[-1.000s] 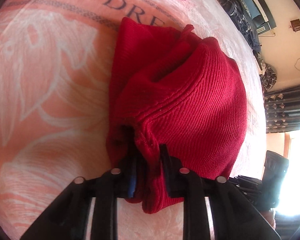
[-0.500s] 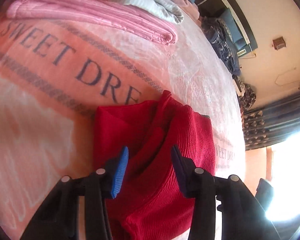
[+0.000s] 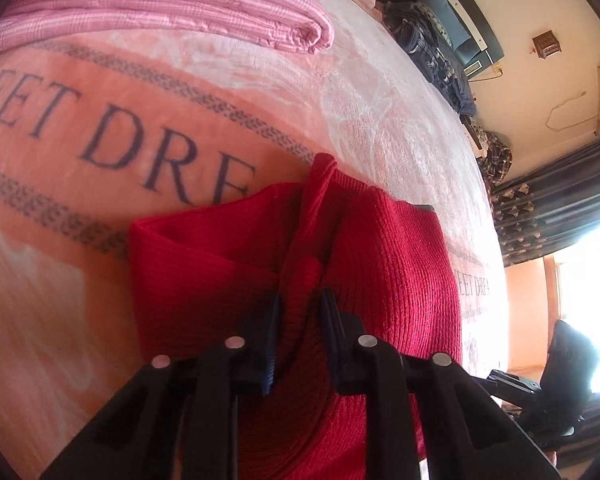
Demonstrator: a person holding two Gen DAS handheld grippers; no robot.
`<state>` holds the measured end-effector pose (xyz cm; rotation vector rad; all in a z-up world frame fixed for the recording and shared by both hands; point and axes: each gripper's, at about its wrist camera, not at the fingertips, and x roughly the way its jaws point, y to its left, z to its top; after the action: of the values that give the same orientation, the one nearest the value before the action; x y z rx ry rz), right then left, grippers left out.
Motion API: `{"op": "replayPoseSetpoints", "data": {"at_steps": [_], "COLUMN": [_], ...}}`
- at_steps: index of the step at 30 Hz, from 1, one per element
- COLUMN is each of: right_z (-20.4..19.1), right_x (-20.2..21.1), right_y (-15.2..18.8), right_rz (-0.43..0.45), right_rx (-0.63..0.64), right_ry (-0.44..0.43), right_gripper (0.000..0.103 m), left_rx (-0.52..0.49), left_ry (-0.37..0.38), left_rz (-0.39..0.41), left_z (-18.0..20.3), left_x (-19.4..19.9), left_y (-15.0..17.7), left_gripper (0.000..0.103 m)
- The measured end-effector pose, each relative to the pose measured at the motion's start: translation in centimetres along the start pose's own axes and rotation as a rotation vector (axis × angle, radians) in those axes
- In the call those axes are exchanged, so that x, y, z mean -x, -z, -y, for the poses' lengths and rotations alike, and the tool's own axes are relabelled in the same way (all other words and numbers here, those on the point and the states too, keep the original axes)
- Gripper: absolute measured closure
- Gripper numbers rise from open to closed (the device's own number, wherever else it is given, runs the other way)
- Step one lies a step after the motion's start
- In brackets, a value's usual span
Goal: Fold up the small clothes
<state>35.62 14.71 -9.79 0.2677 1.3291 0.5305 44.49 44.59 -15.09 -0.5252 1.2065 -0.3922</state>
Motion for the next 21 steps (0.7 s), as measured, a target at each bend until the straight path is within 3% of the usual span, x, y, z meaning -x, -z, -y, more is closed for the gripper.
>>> {"op": "replayPoseSetpoints", "data": {"at_steps": [5,9,11,13,18,21], "right_z": [0.4,1.0,1.4,1.7,2.3,2.4], "right_x": [0.0,-0.2,-0.6,-1.1,-1.0,-0.4], "right_y": [0.1,0.3,0.6,1.0,1.2,1.0], "right_rz": [0.002,-0.002,-0.011,-0.025,-0.036,-0.023], "right_rx": [-0.018,-0.031,-0.043,-0.052,-0.088,-0.097], "right_ry": [-0.003,0.007,0.011,0.012,-0.008,-0.016], "right_gripper": [0.053,0.053,0.053,0.053,0.051,0.047], "left_rx": [0.021,0.010,0.032,0.055,0.139,0.132], "left_ry": [0.099,0.156,0.103,0.073,0.063,0.047], "left_rz": [0.046,0.199,0.246,0.241,0.122,0.123], "left_z": [-0.4,-0.7,-1.6,-2.8,-5.1,-5.4], "left_x": [2.3,7.5,9.3,9.2,5.9,6.3], "left_y": [-0.2,-0.9,-1.2,-1.2,-1.1,-1.1], "left_gripper": [0.098,0.098,0.098,0.098,0.092,0.087]}}
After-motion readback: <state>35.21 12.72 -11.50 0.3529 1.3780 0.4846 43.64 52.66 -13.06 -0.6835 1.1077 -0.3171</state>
